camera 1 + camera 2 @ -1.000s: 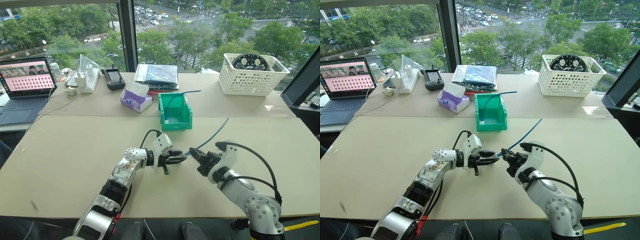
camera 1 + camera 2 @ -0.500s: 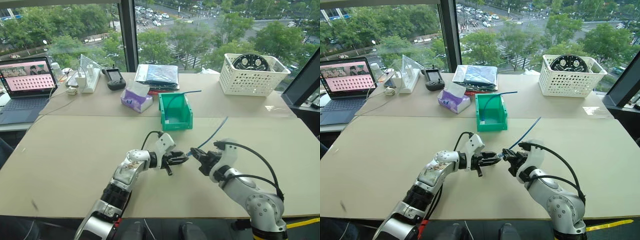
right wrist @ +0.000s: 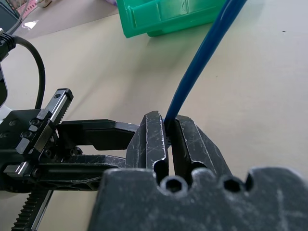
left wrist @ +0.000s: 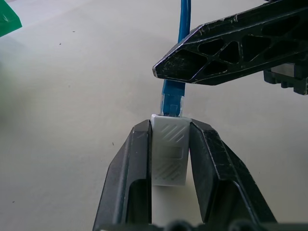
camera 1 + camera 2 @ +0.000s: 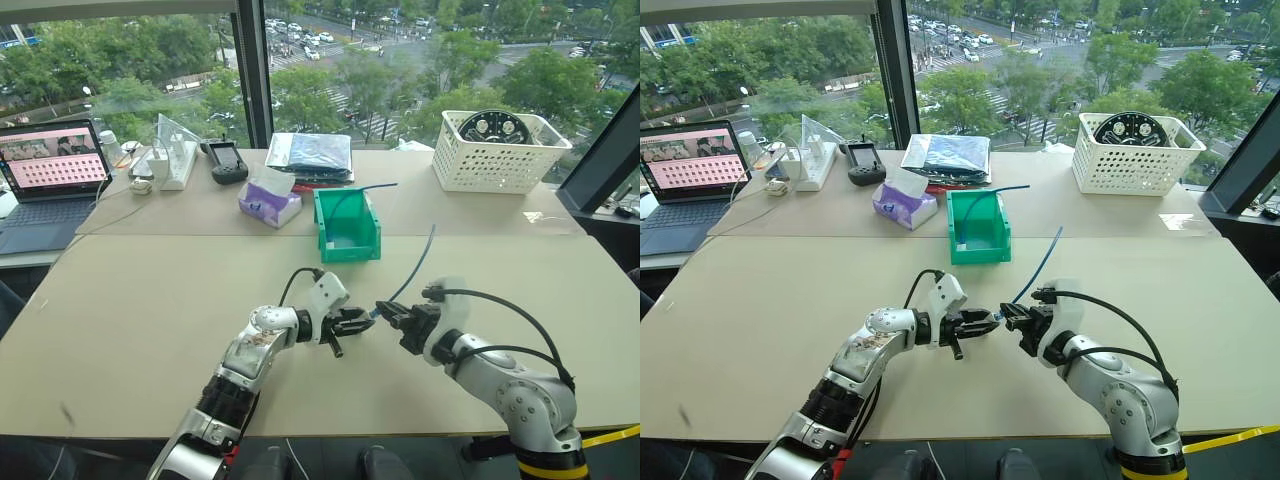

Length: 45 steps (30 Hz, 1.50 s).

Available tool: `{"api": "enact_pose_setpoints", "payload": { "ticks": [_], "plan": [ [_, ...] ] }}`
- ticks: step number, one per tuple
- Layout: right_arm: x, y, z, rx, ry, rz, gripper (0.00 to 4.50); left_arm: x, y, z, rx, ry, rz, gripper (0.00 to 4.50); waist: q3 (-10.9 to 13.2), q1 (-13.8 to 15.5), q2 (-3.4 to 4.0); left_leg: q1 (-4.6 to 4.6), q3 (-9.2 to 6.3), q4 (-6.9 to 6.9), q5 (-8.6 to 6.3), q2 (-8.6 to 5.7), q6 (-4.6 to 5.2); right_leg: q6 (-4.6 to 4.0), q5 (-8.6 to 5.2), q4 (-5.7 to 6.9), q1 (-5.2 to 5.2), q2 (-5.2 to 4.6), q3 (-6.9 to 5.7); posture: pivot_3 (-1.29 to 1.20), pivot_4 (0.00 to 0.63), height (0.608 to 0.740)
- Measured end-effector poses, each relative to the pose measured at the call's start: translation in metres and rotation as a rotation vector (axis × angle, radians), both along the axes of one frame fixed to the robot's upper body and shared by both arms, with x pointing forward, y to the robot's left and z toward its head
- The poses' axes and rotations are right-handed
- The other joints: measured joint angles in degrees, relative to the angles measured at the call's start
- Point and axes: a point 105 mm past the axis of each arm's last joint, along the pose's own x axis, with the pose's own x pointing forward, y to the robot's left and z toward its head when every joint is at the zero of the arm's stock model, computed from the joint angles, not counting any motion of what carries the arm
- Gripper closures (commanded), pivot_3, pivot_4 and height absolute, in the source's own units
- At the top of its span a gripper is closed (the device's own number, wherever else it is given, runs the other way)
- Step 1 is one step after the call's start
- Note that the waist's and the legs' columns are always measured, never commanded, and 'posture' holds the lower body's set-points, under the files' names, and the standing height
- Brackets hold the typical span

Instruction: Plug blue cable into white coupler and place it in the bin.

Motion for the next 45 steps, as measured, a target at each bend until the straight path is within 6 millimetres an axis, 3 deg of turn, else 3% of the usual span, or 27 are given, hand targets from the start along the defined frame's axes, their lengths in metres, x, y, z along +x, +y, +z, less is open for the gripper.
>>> {"api": "enact_pose_setpoints", "payload": {
  "ticks": [2,4,9,12,13,15,18,25,32,38,40,42,45],
  "plan": [
    [0.001,0.001,0.0,0.004,-0.003,-0.004,4.5,0.0,0.001,0.0,0.002,-0.003,0.003,3.82,0.0,-0.1,0.0,0.0,0.0,0.0,0.0,0.01,0.0,-0.01,-0.01,0.01,-0.01,0.02,0.0,0.0,0.15,0.74],
    [0.002,0.002,0.0,0.01,-0.005,0.001,4.5,0.001,0.002,0.0,0.004,-0.004,0.006,2.83,0.0,-0.2,0.0,0.0,0.01,0.0,0.0,0.02,0.0,-0.02,0.0,0.02,-0.03,0.03,0.02,0.0,0.15,0.74],
    [0.01,-0.008,0.003,0.058,-0.002,-0.025,4.5,-0.001,-0.007,0.031,-0.074,-0.083,-0.04,1.11,0.0,-0.1,0.01,-0.01,0.04,0.01,0.0,0.03,0.0,-0.04,0.02,0.03,-0.07,0.04,0.07,0.0,0.15,0.74],
    [0.019,-0.03,0.022,0.089,-0.034,-0.073,4.5,-0.001,-0.005,0.035,-0.094,-0.08,-0.05,0.05,0.1,0.1,0.16,-0.11,0.05,0.02,0.0,-0.02,0.0,-0.03,0.03,0.04,-0.15,0.01,0.08,0.0,0.15,0.74],
    [0.023,-0.04,0.031,0.097,-0.059,-0.096,4.5,-0.001,-0.003,0.034,-0.085,-0.08,-0.049,0.05,0.1,0.1,0.17,-0.16,0.05,0.03,0.0,-0.03,0.0,-0.03,0.03,0.04,-0.18,0.01,0.09,0.0,0.15,0.74],
    [0.032,-0.066,0.072,0.128,-0.161,-0.153,4.5,0.001,0.005,0.031,-0.057,-0.085,-0.043,0.05,0.1,0.1,0.17,-0.18,0.04,0.02,0.0,-0.04,0.0,-0.22,0.15,0.03,-0.18,0.01,0.08,0.0,0.15,0.74],
    [0.038,-0.079,0.108,0.166,-0.258,-0.18,4.5,0.003,0.012,0.03,-0.038,-0.1,-0.033,0.05,0.1,0.1,0.17,-0.19,0.01,-0.03,0.0,-0.03,0.01,-0.27,0.16,0.01,-0.18,0.04,0.04,0.0,0.15,0.74],
    [0.07,-0.043,0.145,0.126,-0.328,-0.047,4.5,0.008,0.035,0.035,-0.083,-0.103,0.047,0.05,0.1,-0.3,0.22,-0.2,0.08,-0.01,0.0,-0.02,0.01,-0.39,0.24,0.03,-0.25,0.05,0.08,0.0,0.15,0.74],
    [0.133,0.001,0.143,-0.129,-0.405,0.049,4.5,0.025,0.064,0.051,-0.09,-0.153,0.268,0.05,0.1,-0.3,0.23,-0.2,0.11,-0.02,0.01,-0.08,0.01,-0.42,0.27,0.03,-0.25,0.04,0.07,0.0,0.15,0.74],
    [0.165,0.016,0.126,-0.248,-0.423,0.078,4.5,0.025,0.077,0.055,-0.081,-0.177,0.355,0.05,0.2,-0.1,0.25,-0.34,0.04,-0.11,0.0,-0.12,-0.01,-0.45,0.3,0.04,-0.39,-0.01,0.0,0.0,0.15,0.74],
    [0.172,0.019,0.119,-0.282,-0.418,0.083,3.63,0.022,0.079,0.057,-0.072,-0.183,0.375,0.0,0.2,-0.2,0.26,-0.34,0.03,-0.16,-0.01,-0.13,-0.03,-0.46,0.31,0.04,-0.38,-0.02,0.01,0.0,0.15,0.74],
    [0.175,0.02,0.114,-0.297,-0.414,0.096,3.07,0.019,0.081,0.058,-0.066,-0.191,0.396,0.0,0.2,-0.2,0.27,-0.34,0.01,-0.22,-0.02,-0.13,-0.04,-0.46,0.32,0.05,-0.38,-0.02,0.0,0.0,0.15,0.74],
    [0.175,0.021,0.119,-0.272,-0.429,0.115,2.09,0.019,0.085,0.057,-0.052,-0.188,0.428,0.0,0.2,-0.2,0.31,-0.33,0.01,-0.29,0.0,-0.13,-0.07,-0.47,0.32,0.05,-0.43,-0.02,0.01,0.0,0.15,0.74]
  ]
}}
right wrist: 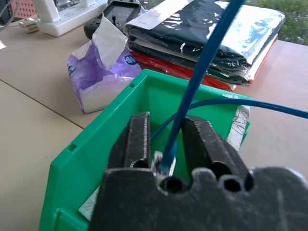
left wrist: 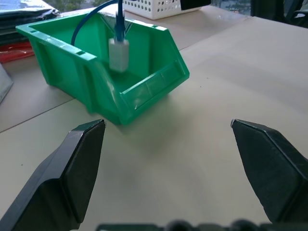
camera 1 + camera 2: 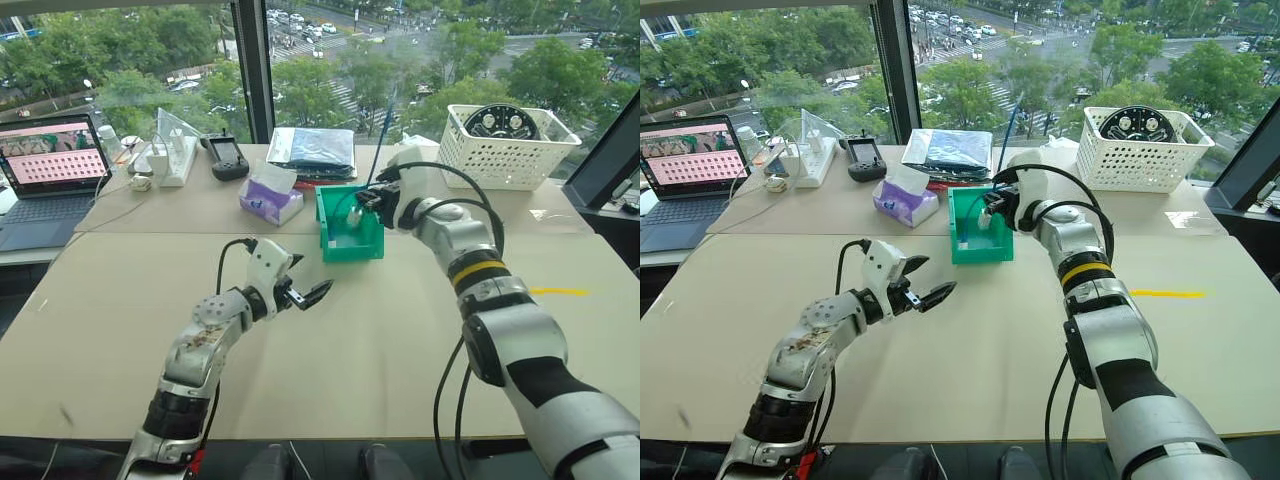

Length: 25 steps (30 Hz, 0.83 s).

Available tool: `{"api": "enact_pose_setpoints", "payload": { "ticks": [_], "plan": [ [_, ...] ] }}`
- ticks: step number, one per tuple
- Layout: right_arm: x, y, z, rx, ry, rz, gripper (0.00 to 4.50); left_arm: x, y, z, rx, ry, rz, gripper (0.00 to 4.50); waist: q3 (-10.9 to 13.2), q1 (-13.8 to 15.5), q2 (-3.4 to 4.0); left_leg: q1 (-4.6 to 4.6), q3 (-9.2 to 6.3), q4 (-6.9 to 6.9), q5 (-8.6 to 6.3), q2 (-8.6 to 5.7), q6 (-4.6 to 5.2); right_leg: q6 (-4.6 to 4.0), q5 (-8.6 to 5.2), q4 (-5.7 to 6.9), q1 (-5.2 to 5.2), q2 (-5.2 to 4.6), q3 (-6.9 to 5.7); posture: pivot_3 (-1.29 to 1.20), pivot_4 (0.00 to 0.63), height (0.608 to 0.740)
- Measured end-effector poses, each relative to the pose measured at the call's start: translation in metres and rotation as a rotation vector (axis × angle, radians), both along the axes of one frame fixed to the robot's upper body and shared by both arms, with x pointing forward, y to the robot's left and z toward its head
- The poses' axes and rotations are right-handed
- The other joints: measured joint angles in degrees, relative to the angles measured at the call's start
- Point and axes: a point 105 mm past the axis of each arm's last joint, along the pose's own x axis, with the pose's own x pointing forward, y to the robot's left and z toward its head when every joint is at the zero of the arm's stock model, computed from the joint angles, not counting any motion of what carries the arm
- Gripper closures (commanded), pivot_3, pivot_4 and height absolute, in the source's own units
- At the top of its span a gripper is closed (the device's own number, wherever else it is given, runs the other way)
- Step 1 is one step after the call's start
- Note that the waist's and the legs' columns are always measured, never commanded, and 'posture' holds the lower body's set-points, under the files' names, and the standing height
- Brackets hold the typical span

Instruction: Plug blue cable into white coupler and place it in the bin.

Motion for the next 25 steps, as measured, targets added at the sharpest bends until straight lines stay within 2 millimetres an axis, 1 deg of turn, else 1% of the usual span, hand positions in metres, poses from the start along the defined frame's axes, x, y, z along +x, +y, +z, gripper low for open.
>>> {"api": "enact_pose_setpoints", "payload": {
  "ticks": [1,3,4,5,6,9,11,12,14,15,16,17,18,19,20,22,23,25],
  "plan": [
    [0.0,0.0,0.006,0.014,-0.014,0.007,1.68,0.0,0.001,0.0,0.002,0.002,0.008,0.0,0.0,0.0,0.01,0.0,0.0,-0.03,0.01,0.0,-0.02,0.0,0.0,0.0,-0.02,0.0,0.0,0.0,0.15,0.74],
    [0.0,-0.004,0.022,0.043,-0.051,0.011,1.03,0.0,0.002,0.001,0.008,-0.004,0.013,0.0,0.0,0.0,0.01,0.02,-0.02,-0.08,0.02,0.0,-0.03,-0.01,0.01,0.0,-0.02,0.0,-0.01,0.0,0.15,0.74],
    [0.0,-0.008,0.029,0.056,-0.066,0.008,0.75,0.001,0.002,0.002,0.009,-0.006,0.014,0.0,0.0,0.1,0.01,0.02,-0.03,-0.09,0.02,-0.01,-0.03,-0.01,0.0,-0.01,-0.01,0.0,-0.02,0.0,0.15,0.74],
    [-0.001,-0.013,0.037,0.066,-0.088,0.008,0.34,0.001,0.003,0.003,0.011,-0.009,0.014,0.0,0.0,0.1,0.01,0.02,-0.03,-0.1,0.02,-0.01,-0.04,-0.01,0.0,-0.01,-0.01,0.0,-0.02,0.0,0.15,0.74],
    [-0.003,-0.02,0.047,0.081,-0.11,0.008,0.1,0.002,0.002,0.006,0.011,-0.016,0.011,0.0,0.0,0.2,0.02,0.0,-0.03,-0.1,0.02,-0.02,-0.04,-0.01,0.01,-0.01,-0.02,-0.01,-0.03,0.0,0.15,0.74],
    [-0.015,-0.04,0.068,0.1,-0.17,0.012,0.1,0.005,0.0,0.013,0.011,-0.036,0.005,0.0,0.0,0.3,0.02,-0.03,-0.07,-0.12,0.02,-0.02,-0.04,-0.01,0.01,-0.01,0.01,-0.03,-0.07,0.0,0.15,0.74],
    [-0.032,-0.059,0.071,0.09,-0.195,0.011,0.1,0.008,-0.001,0.015,0.012,-0.04,0.002,0.0,0.0,0.6,0.01,-0.04,-0.17,-0.17,0.01,-0.03,-0.03,-0.01,0.0,-0.03,0.09,-0.05,-0.16,0.0,0.15,0.74],
    [-0.042,-0.071,0.066,0.08,-0.193,0.009,0.1,0.009,0.001,0.014,0.016,-0.037,0.008,0.0,0.0,0.9,0.01,-0.04,-0.23,-0.18,-0.01,-0.05,-0.04,-0.01,0.0,-0.02,0.11,-0.08,-0.22,0.0,0.15,0.74],
    [-0.069,-0.095,0.044,0.019,-0.145,-0.004,0.1,0.013,0.006,0.01,0.023,-0.026,0.021,0.0,0.0,1.4,0.02,-0.09,-0.21,-0.25,-0.04,-0.09,-0.04,0.01,-0.01,-0.07,0.07,-0.12,-0.21,0.0,0.15,0.74],
    [-0.084,-0.103,0.031,-0.003,-0.117,0.001,0.1,0.014,0.009,0.009,0.024,-0.025,0.029,0.0,0.0,1.6,0.02,-0.1,-0.26,-0.26,-0.07,-0.07,0.0,0.01,-0.01,-0.08,0.08,-0.12,-0.28,0.0,0.15,0.74],
    [-0.104,-0.107,0.01,-0.011,-0.052,0.02,0.1,0.018,0.019,0.007,0.031,-0.022,0.053,0.0,0.0,1.6,0.04,-0.11,-0.18,-0.26,-0.12,-0.07,0.04,0.02,-0.02,-0.09,0.03,-0.12,-0.2,0.0,0.15,0.74],
    [-0.121,-0.111,-0.003,-0.014,-0.021,0.026,0.1,0.02,0.021,0.007,0.026,-0.02,0.055,0.0,0.0,1.5,0.07,-0.14,-0.14,-0.27,-0.12,-0.08,0.04,0.03,-0.03,-0.11,-0.01,-0.13,-0.13,0.0,0.15,0.74],
    [-0.134,-0.111,-0.014,-0.023,0.009,0.036,0.1,0.021,0.024,0.008,0.023,-0.024,0.054,0.0,0.0,1.3,0.07,-0.09,-0.11,-0.27,-0.12,-0.06,0.05,0.04,-0.03,-0.09,0.01,-0.13,-0.11,0.0,0.15,0.74],
    [-0.144,-0.112,-0.02,-0.053,0.018,0.035,0.1,0.022,0.023,0.008,0.018,-0.023,0.042,0.0,0.0,1.0,0.08,-0.06,-0.02,-0.26,-0.12,-0.06,0.05,0.05,-0.03,-0.11,0.01,-0.14,-0.03,0.0,0.15,0.74],
    [-0.155,-0.113,-0.029,-0.11,0.023,0.028,0.1,0.022,0.022,0.008,0.01,-0.027,0.02,0.0,0.0,0.9,0.07,0.0,0.0,-0.18,-0.12,-0.08,0.05,0.08,-0.06,-0.21,0.04,-0.17,-0.01,0.0,0.15,0.74],
    [-0.165,-0.114,-0.037,-0.154,0.013,0.012,0.1,0.023,0.023,0.005,0.006,-0.019,0.005,0.0,0.0,0.6,0.04,0.25,0.05,-0.11,-0.1,-0.04,0.02,0.19,-0.16,-0.24,0.25,-0.13,-0.01,0.0,0.15,0.74],
    [-0.169,-0.115,-0.045,-0.165,0.01,-0.004,0.1,0.024,0.025,0.002,0.005,-0.014,0.002,0.0,0.1,0.6,-0.01,0.37,0.04,-0.09,-0.04,-0.01,-0.04,0.47,-0.37,-0.23,0.37,-0.09,-0.01,0.0,0.15,0.74],
    [-0.173,-0.115,-0.062,-0.179,0.028,-0.027,0.1,0.026,0.027,-0.003,0.007,0.003,-0.002,0.0,0.1,0.6,-0.04,0.37,0.1,-0.04,0.06,0.03,-0.06,0.47,-0.38,-0.14,0.31,-0.05,0.02,0.0,0.15,0.74]
  ]
}}
